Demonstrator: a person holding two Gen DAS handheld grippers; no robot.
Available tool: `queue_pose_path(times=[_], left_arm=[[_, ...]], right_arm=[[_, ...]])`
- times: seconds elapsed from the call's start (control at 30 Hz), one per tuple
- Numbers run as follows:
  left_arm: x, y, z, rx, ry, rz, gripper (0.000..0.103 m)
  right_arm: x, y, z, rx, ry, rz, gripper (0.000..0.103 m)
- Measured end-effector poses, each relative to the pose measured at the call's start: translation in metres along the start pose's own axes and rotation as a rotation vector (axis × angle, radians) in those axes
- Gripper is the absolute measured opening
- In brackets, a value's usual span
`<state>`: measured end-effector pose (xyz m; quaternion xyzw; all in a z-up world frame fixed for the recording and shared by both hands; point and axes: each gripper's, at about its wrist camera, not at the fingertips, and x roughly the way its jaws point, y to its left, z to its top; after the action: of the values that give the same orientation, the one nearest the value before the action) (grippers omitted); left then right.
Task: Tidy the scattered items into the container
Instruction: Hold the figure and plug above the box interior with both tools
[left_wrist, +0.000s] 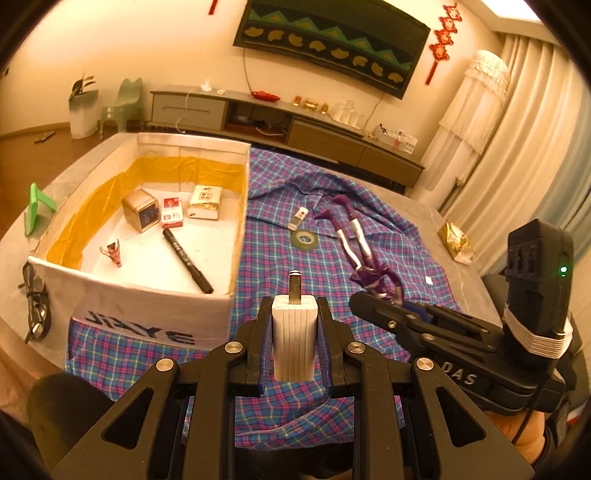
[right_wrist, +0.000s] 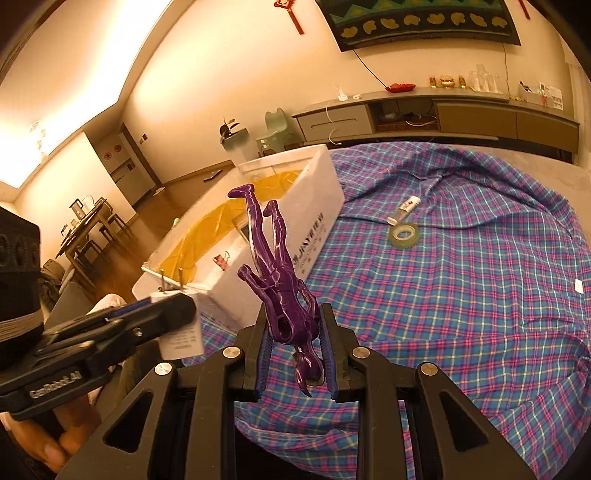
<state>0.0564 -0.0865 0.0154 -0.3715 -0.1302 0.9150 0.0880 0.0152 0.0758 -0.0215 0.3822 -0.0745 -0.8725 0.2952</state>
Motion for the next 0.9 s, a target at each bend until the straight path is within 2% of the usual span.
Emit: queue_pose_path(times=[0.37, 0.9], left_arm=[[-0.015, 0.033, 0.006, -0.074, -0.034, -0.025, 0.022], [-0.024, 0.085, 0.023, -0.163, -0.079, -0.016, 0.022]], right_arm=[[-0.001, 0.038, 0.016, -0.063, -0.006, 0.018, 0.025], [0.016, 0.082, 0.040, -0.140, 0.012, 0.030, 0.025]])
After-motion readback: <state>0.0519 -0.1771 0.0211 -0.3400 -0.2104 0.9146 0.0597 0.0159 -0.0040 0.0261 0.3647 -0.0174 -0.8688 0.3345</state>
